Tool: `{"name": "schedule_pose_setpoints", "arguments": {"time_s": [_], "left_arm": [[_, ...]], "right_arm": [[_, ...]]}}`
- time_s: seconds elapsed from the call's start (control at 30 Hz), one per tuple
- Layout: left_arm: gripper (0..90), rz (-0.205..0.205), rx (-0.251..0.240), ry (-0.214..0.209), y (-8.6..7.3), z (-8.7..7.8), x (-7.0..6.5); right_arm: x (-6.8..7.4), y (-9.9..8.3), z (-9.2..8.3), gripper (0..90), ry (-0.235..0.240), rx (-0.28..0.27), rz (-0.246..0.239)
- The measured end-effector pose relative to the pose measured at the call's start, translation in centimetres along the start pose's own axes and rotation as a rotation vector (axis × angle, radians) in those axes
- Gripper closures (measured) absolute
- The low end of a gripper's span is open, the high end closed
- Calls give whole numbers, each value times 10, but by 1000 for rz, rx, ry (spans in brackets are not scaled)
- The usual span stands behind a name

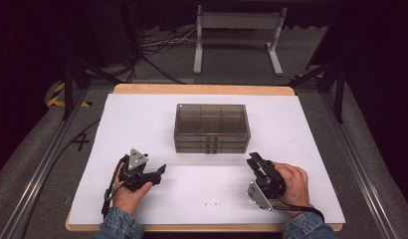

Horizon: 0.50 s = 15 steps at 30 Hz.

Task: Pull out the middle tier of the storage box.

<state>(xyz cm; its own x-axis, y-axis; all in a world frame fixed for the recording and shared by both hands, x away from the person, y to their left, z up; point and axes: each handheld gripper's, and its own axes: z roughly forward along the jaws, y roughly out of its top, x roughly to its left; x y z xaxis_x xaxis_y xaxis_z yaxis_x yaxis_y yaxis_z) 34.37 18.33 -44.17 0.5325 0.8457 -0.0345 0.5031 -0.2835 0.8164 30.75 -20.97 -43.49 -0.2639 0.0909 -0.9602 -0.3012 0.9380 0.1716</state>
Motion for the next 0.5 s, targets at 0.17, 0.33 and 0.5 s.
{"name": "schedule_pose_setpoints", "arguments": {"time_s": [0.17,0.33,0.5], "left_arm": [[252,-2,-6,5,0,-1,0],[251,-8,-7,5,0,-1,1],[251,-8,-7,9,0,-1,0]], "right_arm": [[2,3,0,670,-15,4,-32],[1,8,1,670,-39,5,-61],[1,16,1,669,-44,1,-86]]}}
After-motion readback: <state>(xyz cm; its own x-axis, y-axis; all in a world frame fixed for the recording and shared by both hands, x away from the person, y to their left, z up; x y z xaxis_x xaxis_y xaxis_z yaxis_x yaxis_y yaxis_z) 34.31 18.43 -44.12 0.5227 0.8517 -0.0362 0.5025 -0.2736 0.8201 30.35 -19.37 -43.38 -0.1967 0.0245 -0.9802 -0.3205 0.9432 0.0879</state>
